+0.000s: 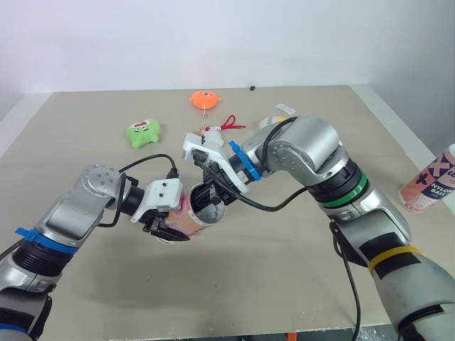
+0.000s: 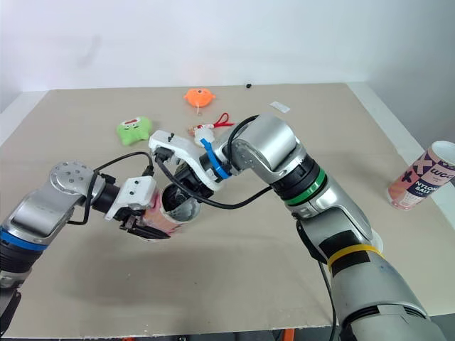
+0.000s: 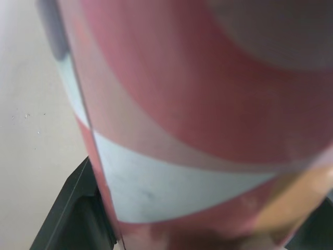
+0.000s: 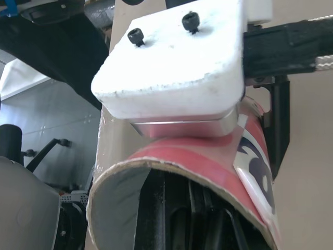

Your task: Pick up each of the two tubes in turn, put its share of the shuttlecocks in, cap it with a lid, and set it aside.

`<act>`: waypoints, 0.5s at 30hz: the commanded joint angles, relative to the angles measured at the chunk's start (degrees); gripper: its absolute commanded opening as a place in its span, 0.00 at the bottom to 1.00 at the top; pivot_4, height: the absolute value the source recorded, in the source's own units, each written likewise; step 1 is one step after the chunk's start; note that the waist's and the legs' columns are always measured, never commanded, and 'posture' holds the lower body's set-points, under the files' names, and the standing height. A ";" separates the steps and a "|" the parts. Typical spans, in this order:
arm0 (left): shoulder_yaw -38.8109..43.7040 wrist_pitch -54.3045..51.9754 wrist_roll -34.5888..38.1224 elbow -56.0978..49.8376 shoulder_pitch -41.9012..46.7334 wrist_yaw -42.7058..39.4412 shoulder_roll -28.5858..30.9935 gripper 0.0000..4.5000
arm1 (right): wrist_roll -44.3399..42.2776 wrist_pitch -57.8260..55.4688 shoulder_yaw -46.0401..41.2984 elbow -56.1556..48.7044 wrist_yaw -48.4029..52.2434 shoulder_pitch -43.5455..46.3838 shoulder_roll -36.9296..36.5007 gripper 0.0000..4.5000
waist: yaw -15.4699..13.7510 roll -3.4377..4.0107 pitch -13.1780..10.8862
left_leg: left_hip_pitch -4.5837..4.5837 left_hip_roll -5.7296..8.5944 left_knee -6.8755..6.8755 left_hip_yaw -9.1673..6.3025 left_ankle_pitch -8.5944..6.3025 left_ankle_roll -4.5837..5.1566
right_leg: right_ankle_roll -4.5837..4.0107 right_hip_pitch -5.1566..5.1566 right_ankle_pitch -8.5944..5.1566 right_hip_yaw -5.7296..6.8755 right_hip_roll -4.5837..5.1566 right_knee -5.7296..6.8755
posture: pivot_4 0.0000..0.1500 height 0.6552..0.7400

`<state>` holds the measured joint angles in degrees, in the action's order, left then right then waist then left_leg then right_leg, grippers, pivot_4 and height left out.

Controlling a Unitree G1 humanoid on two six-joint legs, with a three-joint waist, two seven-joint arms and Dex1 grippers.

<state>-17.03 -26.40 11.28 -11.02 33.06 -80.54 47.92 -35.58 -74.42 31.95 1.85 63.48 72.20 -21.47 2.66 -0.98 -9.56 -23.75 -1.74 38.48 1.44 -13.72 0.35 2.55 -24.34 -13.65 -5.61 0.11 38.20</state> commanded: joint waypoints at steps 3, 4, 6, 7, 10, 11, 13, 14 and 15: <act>-0.30 -0.59 -0.50 -0.90 -0.82 1.32 0.31 0.68 | -1.47 0.88 -3.65 -1.15 3.04 1.42 -1.73 0.02 | -0.01 0.00 0.00 | 0.00 0.00 0.00 0.01 0.00 0.00 | 0.00 0.00 0.00 0.00 0.01 0.00 | 1.00 1.00; -0.35 -0.47 -0.57 -0.71 -0.69 1.27 0.32 0.68 | -2.45 0.77 -5.31 -1.27 3.98 1.52 -2.68 0.02 | -0.04 0.00 0.00 | -0.02 0.01 0.00 -0.01 0.00 0.00 | 0.00 0.00 0.00 0.00 0.01 0.00 | 1.00 1.00; -0.54 -0.27 -0.70 -0.27 -0.20 1.22 0.13 0.68 | -6.27 -0.76 -9.98 -2.24 6.85 1.40 -5.14 0.02 | -0.10 -0.02 -0.01 | -0.05 0.02 0.00 -0.03 0.00 0.00 | 0.01 -0.01 0.00 0.01 0.02 -0.01 | 1.00 1.00; -0.57 -0.20 -0.69 -0.19 -0.09 1.17 0.11 0.68 | -7.91 -1.00 -11.84 -3.44 8.19 0.95 -6.67 0.02 | -0.12 -0.03 -0.02 | -0.10 0.04 0.01 -0.07 0.00 0.00 | 0.01 -0.02 0.00 0.04 0.04 -0.01 | 1.00 1.00; -0.78 0.15 -0.74 0.23 0.34 1.00 -0.07 0.68 | -12.50 -2.14 -16.27 -7.83 11.50 -1.26 -11.86 0.02 | -0.06 -0.03 -0.02 | -0.20 0.06 0.01 -0.12 0.00 0.00 | 0.02 -0.07 -0.01 0.07 0.09 -0.05 | 1.00 1.00; -0.83 0.27 -0.75 0.29 0.40 0.93 -0.09 0.68 | -13.37 -2.33 -17.20 -9.54 11.95 -2.32 -13.58 0.02 | -0.06 -0.03 -0.02 | -0.20 0.07 0.00 -0.12 0.00 0.00 | 0.03 -0.07 -0.02 0.06 0.08 -0.05 | 1.00 1.00; -0.93 0.53 -0.77 0.52 0.65 0.80 -0.20 0.68 | -15.58 -2.86 -20.09 -13.35 12.51 -5.30 -17.71 0.02 | -0.11 -0.04 -0.02 | -0.22 0.07 -0.02 -0.25 0.00 0.00 | -0.01 -0.05 -0.04 0.17 0.07 -0.05 | 1.00 1.00; -0.89 0.77 -0.70 0.62 0.78 0.72 -0.28 0.68 | -16.42 -3.00 -21.94 -15.07 12.09 -7.09 -19.63 0.02 | -0.10 -0.03 -0.02 | -0.24 0.08 -0.01 -0.30 0.00 0.00 | -0.02 -0.05 -0.06 0.21 0.06 -0.05 | 1.00 1.00; -0.79 0.98 -0.58 0.58 0.78 0.67 -0.29 0.68 | -17.03 -3.07 -23.47 -16.40 11.41 -8.54 -21.04 0.02 | -0.15 -0.03 -0.02 | -0.24 0.08 -0.01 -0.31 0.00 0.00 | -0.02 -0.05 -0.06 0.22 0.07 -0.05 | 1.00 1.00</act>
<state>-17.51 -25.91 11.32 -10.81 33.77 -80.23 47.66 -50.30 -77.18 12.74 -11.10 74.97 64.60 -40.42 2.51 -1.01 -9.58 -24.00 -1.65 38.48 1.09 -13.72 0.35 2.57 -24.37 -13.73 -5.35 0.19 38.15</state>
